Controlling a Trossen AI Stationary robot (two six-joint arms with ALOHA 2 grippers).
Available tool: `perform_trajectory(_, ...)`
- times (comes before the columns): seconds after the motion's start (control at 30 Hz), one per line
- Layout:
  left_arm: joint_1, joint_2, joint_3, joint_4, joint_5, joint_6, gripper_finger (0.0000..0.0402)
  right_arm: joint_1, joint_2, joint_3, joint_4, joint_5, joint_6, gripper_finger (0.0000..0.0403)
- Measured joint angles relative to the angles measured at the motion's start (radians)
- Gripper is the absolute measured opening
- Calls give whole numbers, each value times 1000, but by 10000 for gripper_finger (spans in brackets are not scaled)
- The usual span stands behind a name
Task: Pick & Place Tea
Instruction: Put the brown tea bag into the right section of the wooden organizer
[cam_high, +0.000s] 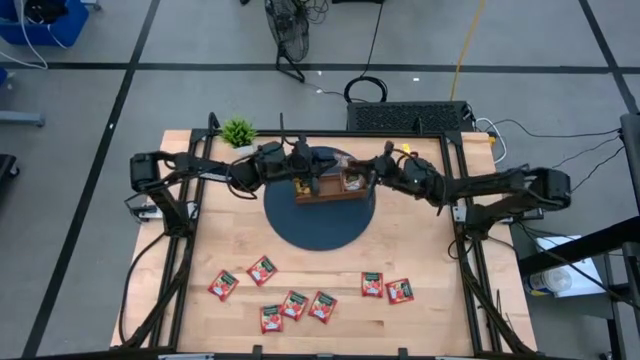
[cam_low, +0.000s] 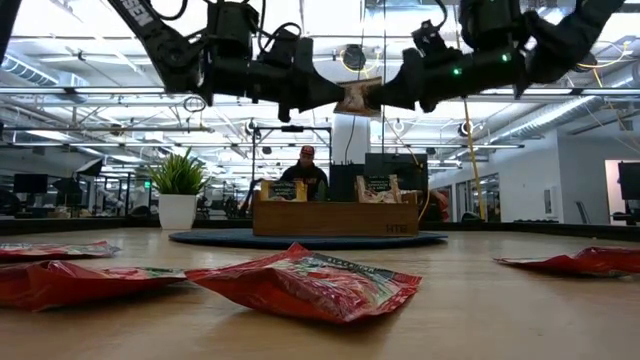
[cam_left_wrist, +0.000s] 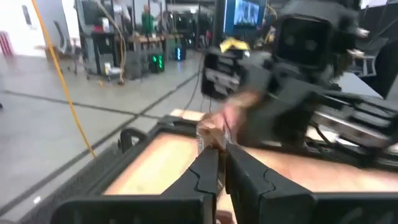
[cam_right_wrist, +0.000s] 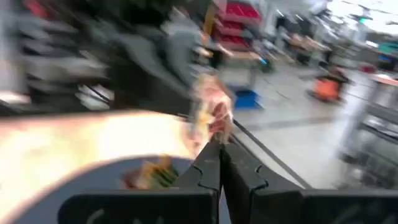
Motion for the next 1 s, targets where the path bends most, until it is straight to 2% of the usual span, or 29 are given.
perform_trajectory(0.1, -2, -69, 0, -135, 6, 24, 30, -1, -56, 80, -264, 26, -33, 1)
perform_trajectory(0.23, -1, -169, 0, -324, -2, 99, 25, 4, -67, 303, -720, 9, -90, 1)
perform_trajectory(0.4, -2, -254, -1, -440, -3, 156, 10, 8, 78, 658, -1285, -34, -159, 0)
perform_trajectory(0.53, 3, -290, -26, -450, -6, 185, 4, 0, 245, 874, -1601, -36, -188, 0)
perform_trajectory(0.7, 14, -336, -79, -447, -7, 192, 28, 0, 407, 968, -1774, -36, -260, 0)
perform_trajectory(0.87, 22, -342, -144, -415, -10, 175, 46, 0, 481, 972, -1791, -34, -283, 0)
perform_trajectory(1.0, 31, -342, -172, -402, -10, 172, 46, 0, 503, 972, -1772, -33, -302, 0)
